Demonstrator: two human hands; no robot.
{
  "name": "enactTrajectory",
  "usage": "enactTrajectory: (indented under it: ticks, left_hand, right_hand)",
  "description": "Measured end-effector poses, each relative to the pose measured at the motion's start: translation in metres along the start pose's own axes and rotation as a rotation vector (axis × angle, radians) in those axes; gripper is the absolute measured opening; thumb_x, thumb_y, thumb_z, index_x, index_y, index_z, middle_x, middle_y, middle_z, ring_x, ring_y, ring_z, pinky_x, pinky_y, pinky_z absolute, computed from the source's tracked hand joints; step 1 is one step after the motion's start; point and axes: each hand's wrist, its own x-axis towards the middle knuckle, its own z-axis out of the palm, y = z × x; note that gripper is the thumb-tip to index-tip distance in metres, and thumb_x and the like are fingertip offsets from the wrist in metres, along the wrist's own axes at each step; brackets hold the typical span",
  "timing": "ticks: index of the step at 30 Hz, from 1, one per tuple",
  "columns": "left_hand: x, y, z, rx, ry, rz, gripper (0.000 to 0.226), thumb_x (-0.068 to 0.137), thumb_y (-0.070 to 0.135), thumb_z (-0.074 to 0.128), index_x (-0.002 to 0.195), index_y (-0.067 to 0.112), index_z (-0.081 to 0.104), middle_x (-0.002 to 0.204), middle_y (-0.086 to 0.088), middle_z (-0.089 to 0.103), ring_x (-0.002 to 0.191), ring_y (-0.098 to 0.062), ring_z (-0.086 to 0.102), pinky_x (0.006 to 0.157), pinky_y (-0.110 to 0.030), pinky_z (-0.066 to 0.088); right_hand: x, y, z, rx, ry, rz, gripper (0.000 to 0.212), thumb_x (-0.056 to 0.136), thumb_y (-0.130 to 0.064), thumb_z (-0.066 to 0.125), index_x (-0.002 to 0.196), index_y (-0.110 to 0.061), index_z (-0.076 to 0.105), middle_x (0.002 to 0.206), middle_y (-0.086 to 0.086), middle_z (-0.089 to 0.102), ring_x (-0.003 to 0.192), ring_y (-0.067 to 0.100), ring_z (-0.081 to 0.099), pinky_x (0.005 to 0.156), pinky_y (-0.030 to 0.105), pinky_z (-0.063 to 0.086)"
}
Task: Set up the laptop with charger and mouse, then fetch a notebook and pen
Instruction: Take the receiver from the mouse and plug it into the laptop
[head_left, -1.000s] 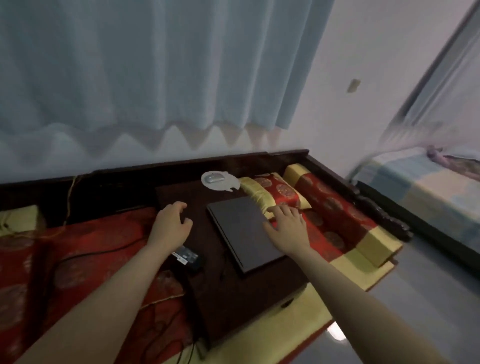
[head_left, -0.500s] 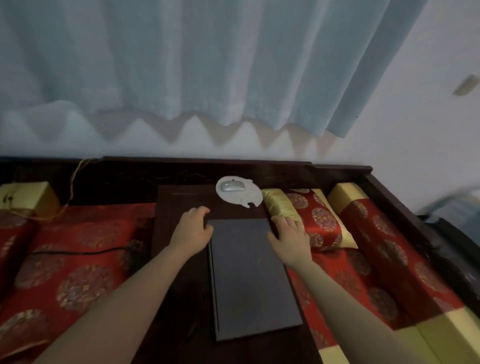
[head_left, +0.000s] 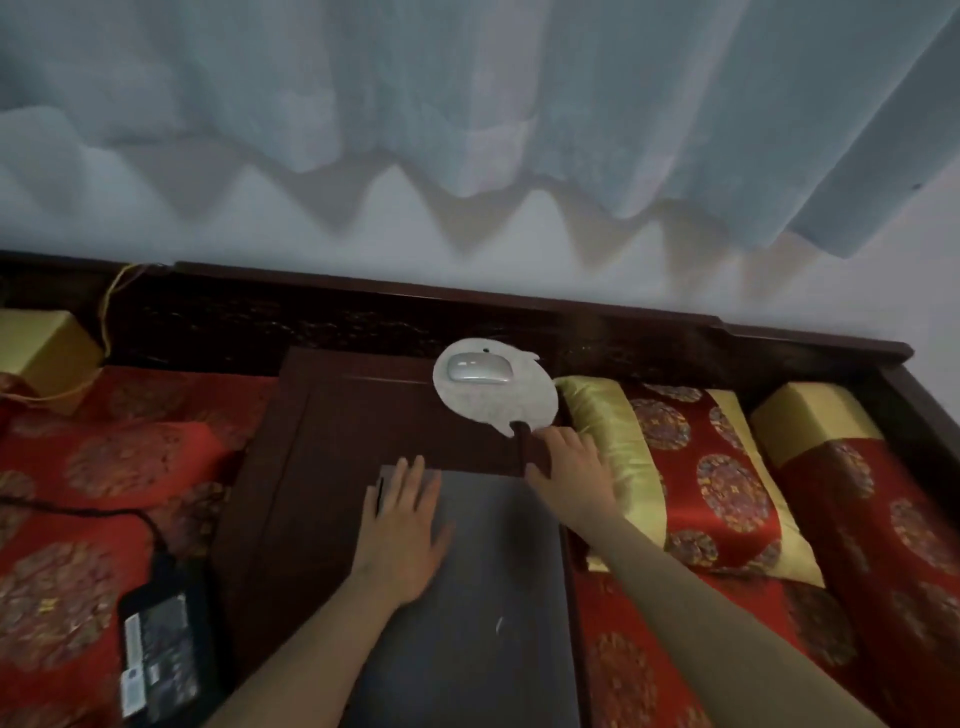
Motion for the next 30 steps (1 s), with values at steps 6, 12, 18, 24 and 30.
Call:
enactTrajectory:
  ticks: [6, 12, 18, 24, 30]
  left_hand:
    - [0.006, 0.001, 0.046, 0.078, 0.054, 0.039, 0.066, 0.088, 0.058, 0.033, 0.144, 0.023, 0.037, 0.154, -0.003, 0.033, 0.143, -0.014, 0.020, 0.110, -0.054, 0.018]
    - [0.010, 0.001, 0.051, 0.079, 0.126, 0.039, 0.072, 0.079, 0.059, 0.048, 0.142, 0.025, 0.041, 0.152, -0.002, 0.038, 0.141, -0.014, 0.026, 0.108, -0.053, 0.021]
    - [0.010, 0.002, 0.051, 0.102, 0.097, 0.030, 0.070, 0.083, 0.059, 0.043, 0.144, 0.026, 0.036, 0.154, -0.002, 0.033, 0.143, -0.017, 0.027, 0.107, -0.054, 0.021]
    - [0.004, 0.002, 0.037, -0.021, 0.105, 0.014, 0.062, 0.091, 0.057, 0.028, 0.147, 0.031, 0.027, 0.158, 0.006, 0.022, 0.146, -0.008, 0.013, 0.114, -0.048, 0.006]
    - [0.019, 0.005, -0.018, -1.245, 0.312, -0.259, 0.059, 0.090, 0.026, 0.059, 0.143, 0.026, 0.034, 0.140, 0.005, 0.049, 0.126, -0.004, 0.049, 0.109, -0.030, 0.036]
  right_hand:
    - [0.124, 0.000, 0.042, -0.101, -0.004, -0.143, 0.050, 0.086, -0.032, 0.054, 0.135, -0.021, 0.045, 0.138, 0.001, 0.049, 0.130, 0.025, 0.039, 0.106, 0.045, 0.031]
    - [0.201, -0.016, 0.057, -0.182, -0.081, -0.196, 0.056, 0.089, -0.030, 0.049, 0.142, -0.028, 0.032, 0.148, 0.004, 0.038, 0.136, 0.031, 0.032, 0.108, 0.054, 0.030]
    - [0.208, -0.011, 0.062, -0.085, -0.081, -0.227, 0.044, 0.090, -0.035, 0.055, 0.132, -0.029, 0.043, 0.130, 0.005, 0.052, 0.122, 0.029, 0.046, 0.098, 0.048, 0.040]
    - [0.121, -0.013, 0.032, 1.328, -0.478, 0.235, 0.039, 0.095, -0.043, 0.047, 0.119, -0.016, 0.062, 0.109, 0.015, 0.072, 0.090, 0.020, 0.067, 0.061, 0.028, 0.051]
    - [0.052, -0.014, 0.032, 1.163, -0.608, 0.144, 0.050, 0.099, -0.042, 0.036, 0.106, -0.006, 0.070, 0.087, 0.027, 0.072, 0.059, 0.028, 0.061, 0.051, 0.030, 0.039]
